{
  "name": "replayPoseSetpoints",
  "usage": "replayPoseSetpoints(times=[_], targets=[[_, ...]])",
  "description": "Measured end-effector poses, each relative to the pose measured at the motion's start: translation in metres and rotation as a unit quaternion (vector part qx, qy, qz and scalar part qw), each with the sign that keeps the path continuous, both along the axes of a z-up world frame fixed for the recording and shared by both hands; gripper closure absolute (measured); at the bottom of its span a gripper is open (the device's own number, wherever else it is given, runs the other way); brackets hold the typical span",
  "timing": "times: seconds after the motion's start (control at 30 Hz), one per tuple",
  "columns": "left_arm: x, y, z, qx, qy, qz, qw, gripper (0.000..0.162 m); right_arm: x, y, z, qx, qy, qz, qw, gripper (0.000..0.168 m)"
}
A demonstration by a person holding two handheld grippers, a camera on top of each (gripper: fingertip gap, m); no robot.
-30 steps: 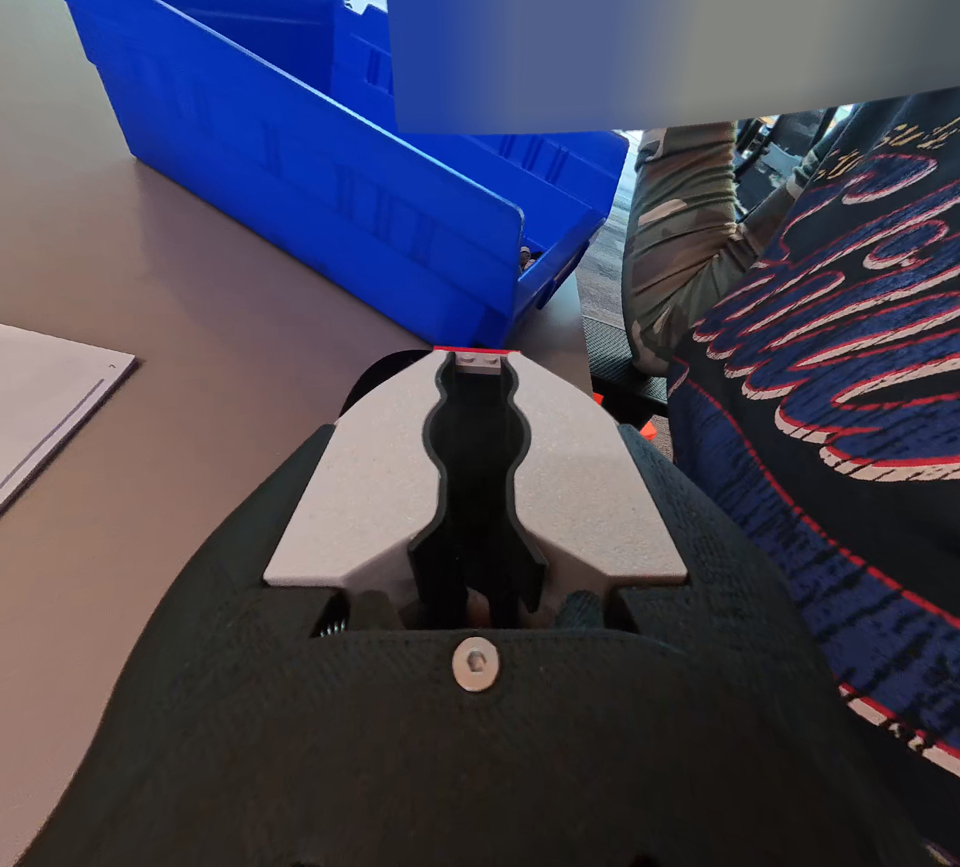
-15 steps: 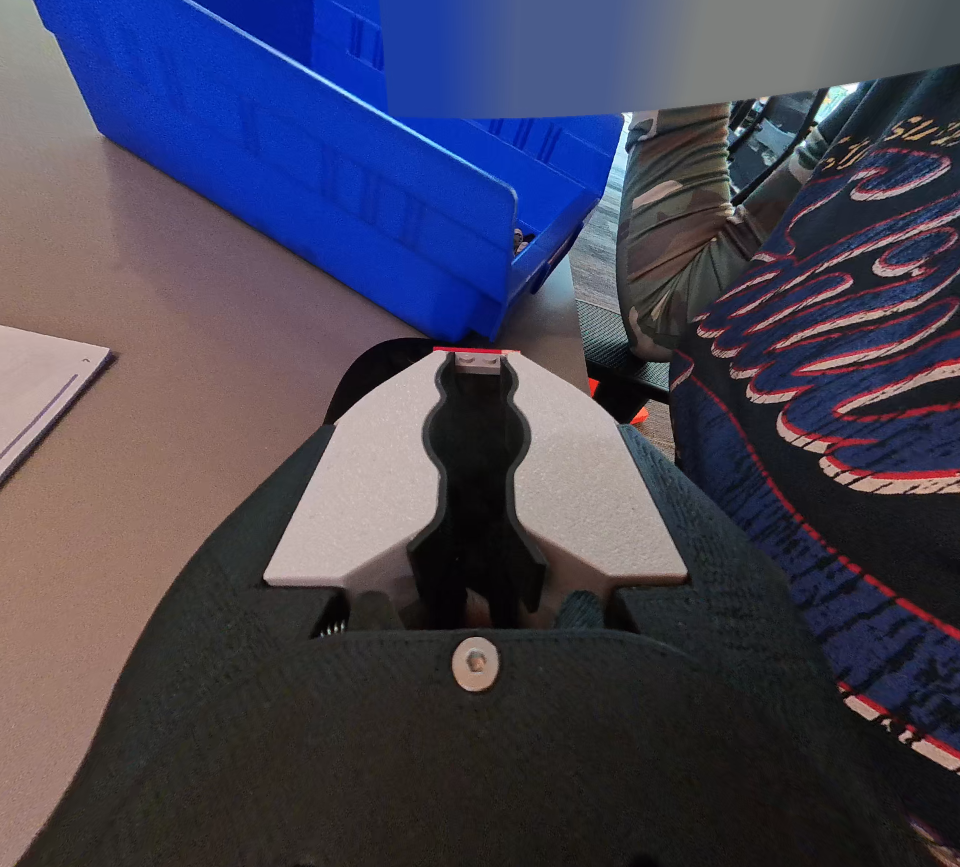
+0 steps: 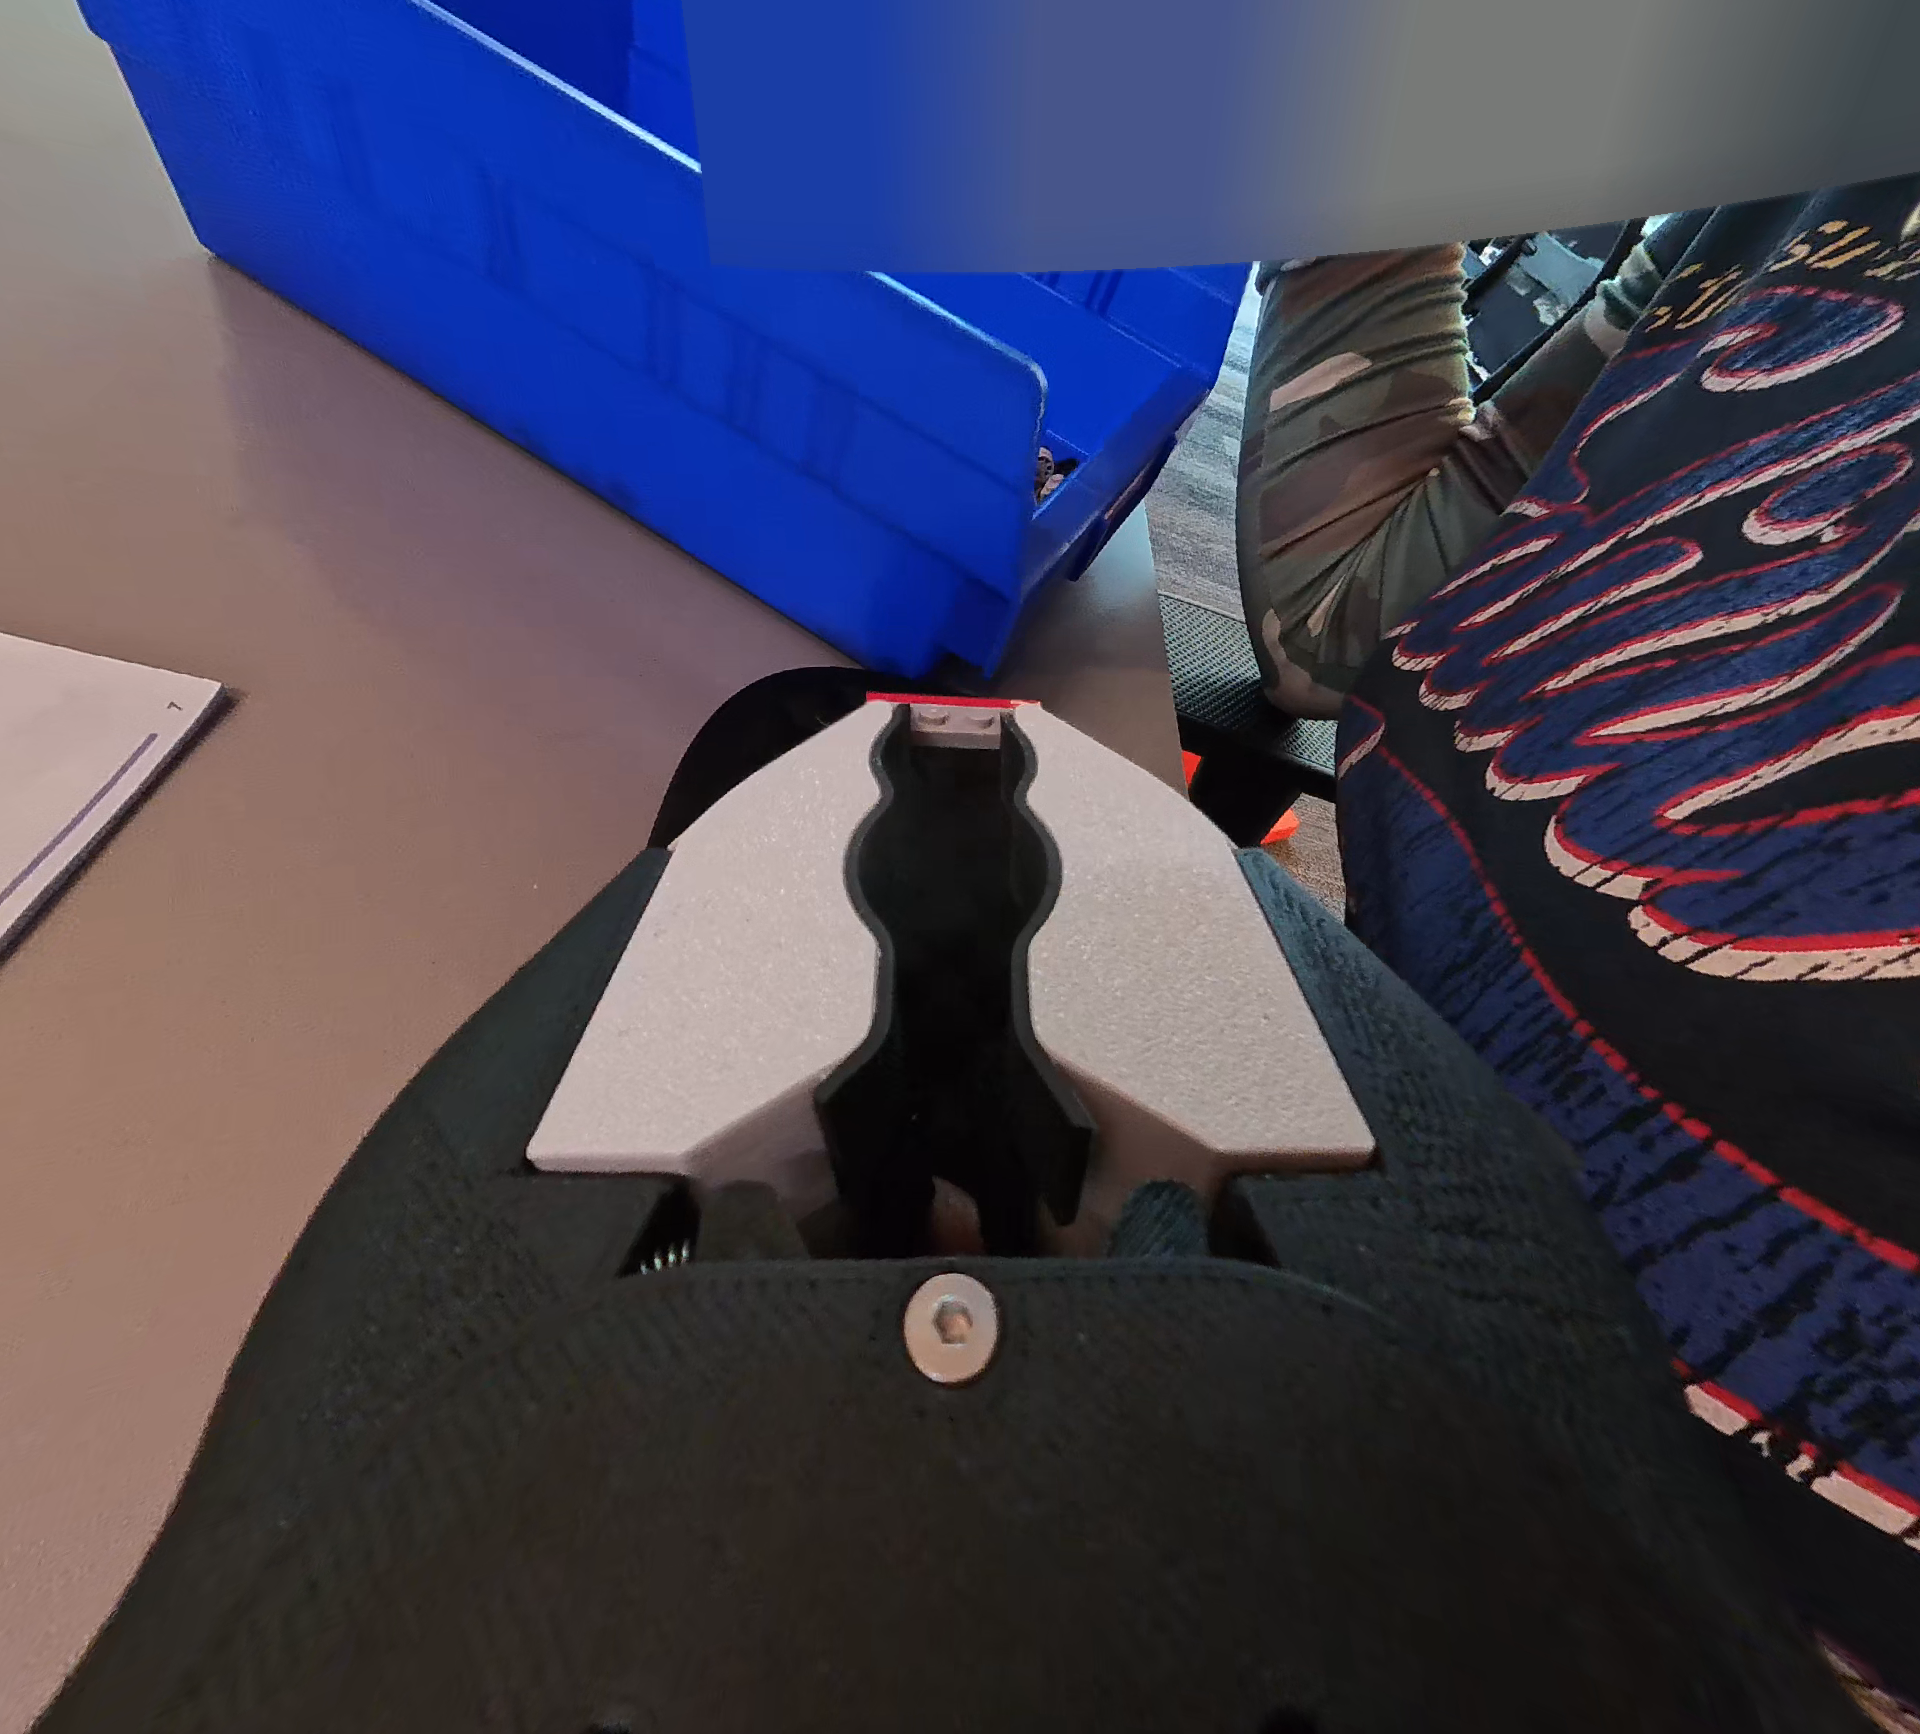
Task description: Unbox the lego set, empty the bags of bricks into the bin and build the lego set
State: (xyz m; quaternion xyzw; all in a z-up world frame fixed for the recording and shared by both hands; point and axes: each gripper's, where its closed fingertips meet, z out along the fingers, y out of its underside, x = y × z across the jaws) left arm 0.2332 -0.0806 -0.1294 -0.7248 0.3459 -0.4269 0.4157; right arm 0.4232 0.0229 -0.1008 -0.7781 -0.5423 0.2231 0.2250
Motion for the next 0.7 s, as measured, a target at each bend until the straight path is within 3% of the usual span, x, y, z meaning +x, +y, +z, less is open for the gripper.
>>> replayPoseSetpoints(times=[0.37, 0.43, 0.53, 0.7], targets=[[0.001, 0.000, -0.002, 0.001, 0.008, -0.001, 1.000, 0.146, 0.002, -0.005, -0.005, -0.029, -0.017, -0.014, 0.999, 0.122], [0.001, 0.000, -0.003, -0.001, 0.014, 0.000, 1.000, 0.146, 0.002, 0.003, -0.004, -0.010, -0.023, -0.035, 0.999, 0.109], [0.002, 0.001, -0.008, 0.000, 0.034, 0.005, 0.999, 0.146, 0.001, 0.014, 0.001, 0.029, -0.043, -0.067, 0.996, 0.077], [0.005, 0.001, -0.013, -0.006, 0.055, 0.000, 0.998, 0.146, -0.019, 0.020, 0.016, 0.067, -0.037, -0.104, 0.992, 0.063]])
